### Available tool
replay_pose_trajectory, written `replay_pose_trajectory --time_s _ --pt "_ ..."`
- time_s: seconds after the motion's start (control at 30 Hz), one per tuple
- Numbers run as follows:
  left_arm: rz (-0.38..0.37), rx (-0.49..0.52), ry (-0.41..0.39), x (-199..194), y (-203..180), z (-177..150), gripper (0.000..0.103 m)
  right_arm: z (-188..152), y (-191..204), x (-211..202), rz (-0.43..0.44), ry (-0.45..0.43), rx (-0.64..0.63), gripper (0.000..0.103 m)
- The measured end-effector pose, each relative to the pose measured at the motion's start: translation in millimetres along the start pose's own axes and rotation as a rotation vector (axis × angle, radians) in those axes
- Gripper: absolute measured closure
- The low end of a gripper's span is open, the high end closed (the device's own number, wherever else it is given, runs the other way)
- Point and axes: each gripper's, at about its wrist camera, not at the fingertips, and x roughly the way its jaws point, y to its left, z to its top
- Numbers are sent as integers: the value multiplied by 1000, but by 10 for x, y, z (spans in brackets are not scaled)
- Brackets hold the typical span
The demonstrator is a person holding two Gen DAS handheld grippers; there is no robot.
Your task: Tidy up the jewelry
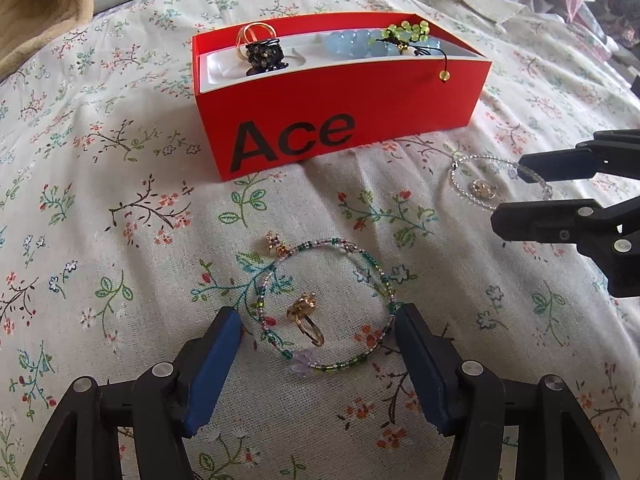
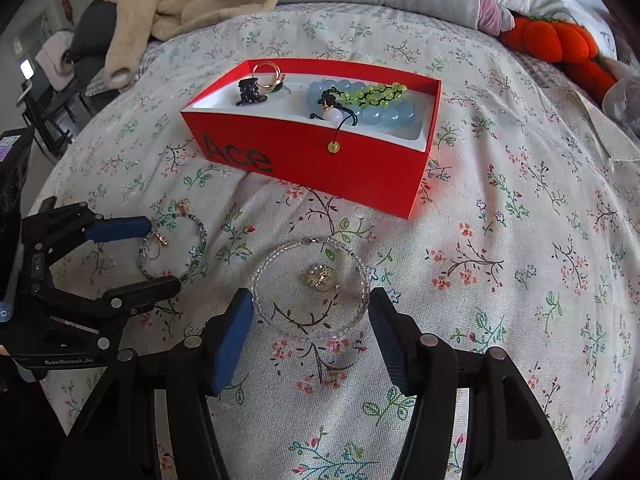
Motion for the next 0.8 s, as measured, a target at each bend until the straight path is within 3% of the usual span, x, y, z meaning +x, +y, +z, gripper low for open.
replay_pose_trajectory --time_s 0.3,0.43,0.57,0.63,0.8 --pt "-7 37 14 44 -80 47 31 14 -34 -47 6 -4 12 41" --pt "-9 44 19 40 -76 60 43 15 -34 -64 8 -6 7 41" --pt "-20 30 17 17 -37 70 48 20 -38 -101 11 -15 9 41" --pt "-25 17 19 4 -18 81 60 26 -42 -120 12 -20 10 41" --pt "-45 -7 26 -7 10 81 60 44 -60 -153 15 -27 13 41"
